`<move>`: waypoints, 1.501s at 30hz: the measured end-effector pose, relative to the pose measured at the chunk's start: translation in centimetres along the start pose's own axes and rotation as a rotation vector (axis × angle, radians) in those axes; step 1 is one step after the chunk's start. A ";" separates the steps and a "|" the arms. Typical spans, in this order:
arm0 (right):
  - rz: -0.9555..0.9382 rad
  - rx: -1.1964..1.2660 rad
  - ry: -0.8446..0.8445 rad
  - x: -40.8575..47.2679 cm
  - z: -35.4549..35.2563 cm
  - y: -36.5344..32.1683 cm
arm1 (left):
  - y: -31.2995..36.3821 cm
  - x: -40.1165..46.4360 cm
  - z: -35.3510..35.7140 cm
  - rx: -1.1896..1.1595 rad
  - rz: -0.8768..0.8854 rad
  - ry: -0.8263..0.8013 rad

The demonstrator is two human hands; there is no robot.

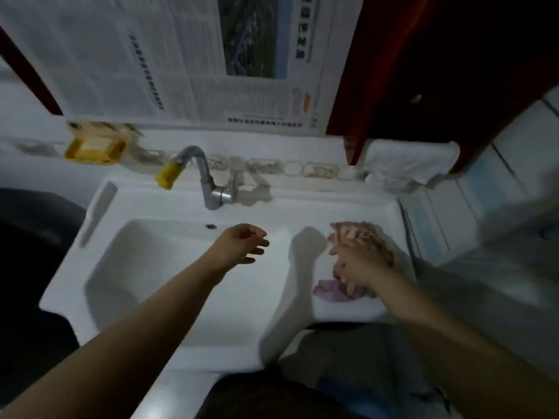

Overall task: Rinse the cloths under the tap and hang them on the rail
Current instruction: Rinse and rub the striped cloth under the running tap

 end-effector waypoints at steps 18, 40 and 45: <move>-0.273 0.262 0.602 0.6 -10.5 -1.2 | -0.2 -0.8 0.1 -0.108 -0.020 0.158; -0.386 0.909 1.560 -2.1 -20.6 -9.4 | 8.4 1.9 -1.5 -0.094 0.325 -0.062; -0.188 0.955 1.178 -2.5 -22.3 -13.5 | 9.9 1.3 -1.4 -0.123 0.464 -0.194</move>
Point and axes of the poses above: each hand's wrist, its own x-axis towards the middle knuckle, its own z-axis out of the palm, y = z × x, the point moved 2 cm from there along x, towards the middle knuckle, and after that the axes turned 11 degrees about y, right-handed, at the moved point
